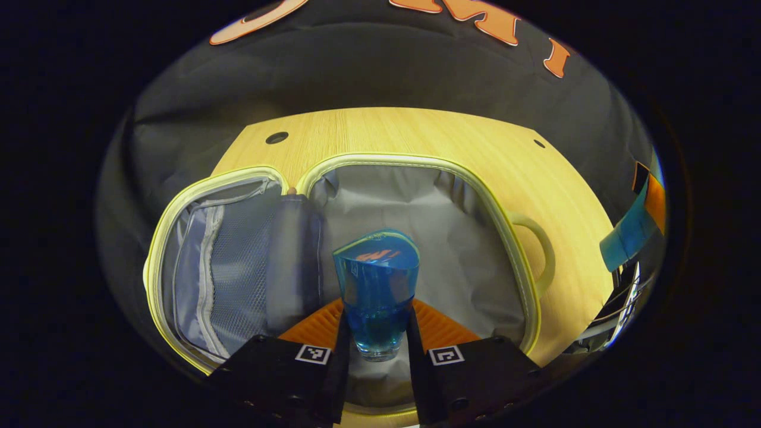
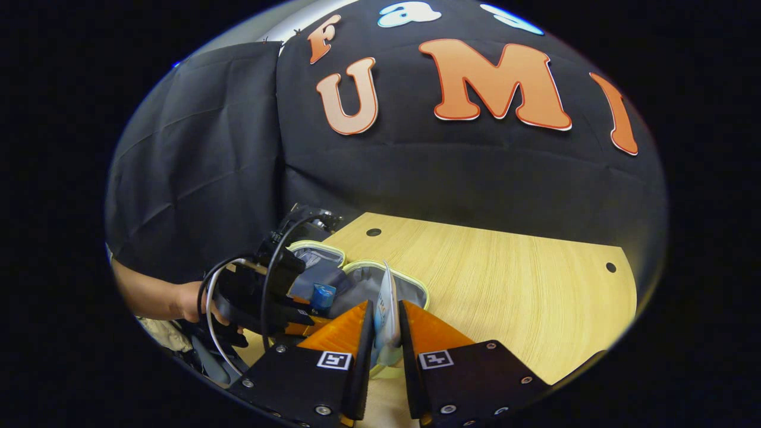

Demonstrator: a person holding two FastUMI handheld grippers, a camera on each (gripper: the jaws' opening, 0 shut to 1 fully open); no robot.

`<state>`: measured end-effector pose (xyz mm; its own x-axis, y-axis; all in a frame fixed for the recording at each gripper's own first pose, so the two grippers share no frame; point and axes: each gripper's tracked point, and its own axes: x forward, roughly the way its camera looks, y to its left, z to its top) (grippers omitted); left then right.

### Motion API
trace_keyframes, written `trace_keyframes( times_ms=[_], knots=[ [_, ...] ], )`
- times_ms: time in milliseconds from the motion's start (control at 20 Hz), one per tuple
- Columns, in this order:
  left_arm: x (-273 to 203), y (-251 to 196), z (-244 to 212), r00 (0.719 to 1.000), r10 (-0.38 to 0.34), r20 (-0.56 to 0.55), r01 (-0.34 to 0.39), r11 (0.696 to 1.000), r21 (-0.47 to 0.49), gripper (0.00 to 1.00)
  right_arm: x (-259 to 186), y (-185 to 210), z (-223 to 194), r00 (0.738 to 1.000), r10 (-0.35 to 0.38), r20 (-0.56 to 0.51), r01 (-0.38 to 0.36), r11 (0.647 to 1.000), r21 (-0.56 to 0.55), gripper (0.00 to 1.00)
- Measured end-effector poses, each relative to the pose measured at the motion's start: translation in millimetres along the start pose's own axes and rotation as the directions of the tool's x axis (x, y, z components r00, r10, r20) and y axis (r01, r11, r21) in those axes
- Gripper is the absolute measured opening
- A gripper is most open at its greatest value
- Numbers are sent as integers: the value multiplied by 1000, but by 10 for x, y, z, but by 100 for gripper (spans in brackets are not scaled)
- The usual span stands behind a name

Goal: First open the suitcase, pack the skin care products into it, and then close the suitcase.

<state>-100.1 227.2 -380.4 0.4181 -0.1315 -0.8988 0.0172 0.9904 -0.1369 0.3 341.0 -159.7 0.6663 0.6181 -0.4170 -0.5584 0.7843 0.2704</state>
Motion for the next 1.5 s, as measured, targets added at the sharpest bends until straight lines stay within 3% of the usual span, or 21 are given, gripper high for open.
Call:
trace_keyframes(
  times_ms=[750,900,1050,1250,1500],
  knots=[
    [523,112,117,990,129,-57,-130,991,-9,47,537,-107,-236,991,92,-94,-87,995,58,28],
    [434,103,213,992,128,9,-127,991,-28,49,646,-80,-345,985,119,-128,-108,990,89,28],
    [162,162,316,983,160,89,-156,986,-59,70,738,-18,-406,977,152,-153,-133,983,126,28],
    [-260,292,348,957,216,192,-199,975,-102,72,845,83,-537,961,197,-194,-166,972,164,27],
    [-909,593,431,884,327,335,-299,945,-132,80,968,201,-736,937,234,-258,-184,962,203,27]
  ],
)
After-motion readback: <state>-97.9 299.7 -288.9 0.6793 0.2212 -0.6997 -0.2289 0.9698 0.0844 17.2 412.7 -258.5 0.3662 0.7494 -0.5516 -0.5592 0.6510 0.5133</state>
